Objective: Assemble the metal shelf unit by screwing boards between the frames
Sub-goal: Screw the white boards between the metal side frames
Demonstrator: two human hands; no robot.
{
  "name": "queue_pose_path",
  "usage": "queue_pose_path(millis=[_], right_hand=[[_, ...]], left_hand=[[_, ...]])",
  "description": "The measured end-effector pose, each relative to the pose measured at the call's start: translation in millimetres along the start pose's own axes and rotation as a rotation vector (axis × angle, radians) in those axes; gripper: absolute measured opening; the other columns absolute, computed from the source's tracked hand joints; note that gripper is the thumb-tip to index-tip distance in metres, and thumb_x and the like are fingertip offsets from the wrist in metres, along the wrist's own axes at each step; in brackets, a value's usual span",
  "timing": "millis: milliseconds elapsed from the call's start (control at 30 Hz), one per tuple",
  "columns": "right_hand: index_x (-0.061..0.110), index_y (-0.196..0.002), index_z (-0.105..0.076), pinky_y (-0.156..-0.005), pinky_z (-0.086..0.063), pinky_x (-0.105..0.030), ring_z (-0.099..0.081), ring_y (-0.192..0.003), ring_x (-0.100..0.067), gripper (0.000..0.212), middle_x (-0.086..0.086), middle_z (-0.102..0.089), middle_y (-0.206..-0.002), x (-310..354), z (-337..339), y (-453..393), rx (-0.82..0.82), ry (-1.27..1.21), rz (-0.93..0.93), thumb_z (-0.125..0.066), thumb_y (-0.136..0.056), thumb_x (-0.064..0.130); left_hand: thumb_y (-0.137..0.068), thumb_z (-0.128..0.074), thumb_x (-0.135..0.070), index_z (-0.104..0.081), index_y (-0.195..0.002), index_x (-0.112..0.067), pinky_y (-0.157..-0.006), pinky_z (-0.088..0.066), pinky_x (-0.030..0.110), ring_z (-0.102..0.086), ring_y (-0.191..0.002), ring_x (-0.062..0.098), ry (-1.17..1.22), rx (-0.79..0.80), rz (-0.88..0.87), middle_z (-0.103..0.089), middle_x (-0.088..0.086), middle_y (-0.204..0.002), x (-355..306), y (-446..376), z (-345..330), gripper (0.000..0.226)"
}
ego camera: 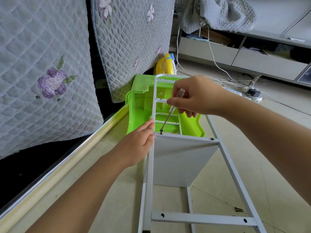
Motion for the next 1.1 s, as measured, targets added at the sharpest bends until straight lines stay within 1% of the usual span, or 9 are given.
queue_pose_path(millis=[100, 267, 400, 500, 600, 667, 833, 1000, 1100], right_hand=[[0.019, -0.062, -0.042, -0.039, -0.034, -0.008, -0.047, -0.044, -0.008, 0.034, 0.006, -0.050, -0.053, 9, 3, -5, 0.063, 0.282, -0.015, -0.054, -0.090, 0.032], [0.012, -0.061, -0.032, -0.047, -0.020, -0.024, -0.033, -0.065, -0.017, 0.045, 0.003, -0.029, -0.061, 23, 2, -12, 0.072, 0.689, 0.022, -0.036, -0.097, 0.038], [0.011, -0.091, -0.034, -0.050, -0.021, -0.031, -0.037, -0.068, -0.018, 0.017, 0.003, -0.030, -0.066, 24, -1, -12, 0.133, 0.603, 0.003, -0.038, -0.097, 0.027], [0.010, -0.091, -0.034, -0.049, -0.026, -0.023, -0.034, -0.058, -0.011, 0.007, 0.001, -0.035, -0.068, 27, -5, -11, 0.198, 0.561, 0.033, -0.036, -0.094, 0.016], [0.009, -0.096, -0.049, -0.055, -0.023, -0.027, -0.044, -0.070, -0.018, 0.016, 0.000, -0.043, -0.074, 32, -6, -10, 0.210, 0.657, 0.099, -0.036, -0.097, 0.018], [0.008, -0.089, -0.048, -0.060, -0.022, -0.020, -0.042, -0.078, -0.022, 0.023, 0.001, -0.038, -0.067, 34, -3, -12, 0.182, 0.747, 0.119, -0.036, -0.099, 0.025], [0.010, -0.082, -0.043, -0.068, -0.029, -0.028, -0.036, -0.078, -0.020, 0.029, 0.003, -0.027, -0.061, 35, -5, -18, 0.129, 0.786, 0.115, -0.030, -0.100, 0.029], [0.018, -0.070, -0.029, -0.051, -0.025, -0.025, -0.033, -0.059, -0.011, 0.028, 0.004, -0.030, -0.066, 31, -7, -16, 0.194, 0.584, 0.032, -0.033, -0.097, 0.026], [0.015, -0.088, -0.037, -0.053, -0.026, -0.019, -0.036, -0.063, -0.011, 0.008, 0.003, -0.037, -0.071, 30, -6, -16, 0.223, 0.483, 0.010, -0.035, -0.095, 0.017]], left_hand=[[-0.101, -0.029, -0.021, -0.025, -0.146, -0.016, -0.099, -0.016, 0.007, -0.015, -0.138, -0.004, 0.006, -0.011, 0.013, -0.010, -0.016, -0.154, 1, 0, 0, 0.045], [-0.101, -0.027, -0.022, -0.019, -0.147, -0.019, -0.100, -0.017, 0.011, -0.016, -0.140, 0.000, -0.005, -0.020, 0.023, -0.009, -0.014, -0.155, 3, 0, 0, 0.047], [-0.101, -0.027, -0.021, -0.018, -0.147, -0.019, -0.101, -0.015, 0.009, -0.015, -0.140, 0.000, -0.005, -0.022, 0.029, -0.009, -0.012, -0.155, 4, -1, -1, 0.047], [-0.101, -0.027, -0.021, -0.018, -0.147, -0.018, -0.101, -0.014, 0.009, -0.015, -0.141, 0.002, -0.001, -0.030, 0.034, -0.009, -0.011, -0.155, 4, -1, -1, 0.047], [-0.101, -0.027, -0.022, -0.018, -0.147, -0.018, -0.100, -0.013, 0.009, -0.014, -0.141, 0.001, 0.002, -0.031, 0.038, -0.009, -0.010, -0.155, 4, -1, -2, 0.047], [-0.101, -0.027, -0.022, -0.018, -0.147, -0.018, -0.099, -0.013, 0.007, -0.014, -0.141, 0.001, -0.002, -0.030, 0.041, -0.009, -0.010, -0.155, 3, -1, 0, 0.047], [-0.101, -0.026, -0.021, -0.018, -0.147, -0.017, -0.098, -0.014, 0.008, -0.013, -0.141, 0.002, -0.004, -0.033, 0.054, -0.009, -0.010, -0.155, 1, 0, 2, 0.047], [-0.101, -0.025, -0.023, -0.016, -0.148, -0.020, -0.101, -0.015, 0.010, -0.012, -0.141, 0.001, -0.023, -0.020, 0.053, -0.007, -0.012, -0.155, 1, 0, 1, 0.047], [-0.101, -0.025, -0.024, -0.015, -0.148, -0.021, -0.105, -0.015, 0.013, -0.012, -0.141, 0.001, -0.028, -0.012, 0.062, -0.006, -0.012, -0.155, 2, 0, 1, 0.048]])
Point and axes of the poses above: each hand's wrist, its own y-axis away from the middle knuckle, its own z-axis out of the back of the hand, x = y × z, the point moved 9 cm from there along -y, towards the middle knuckle
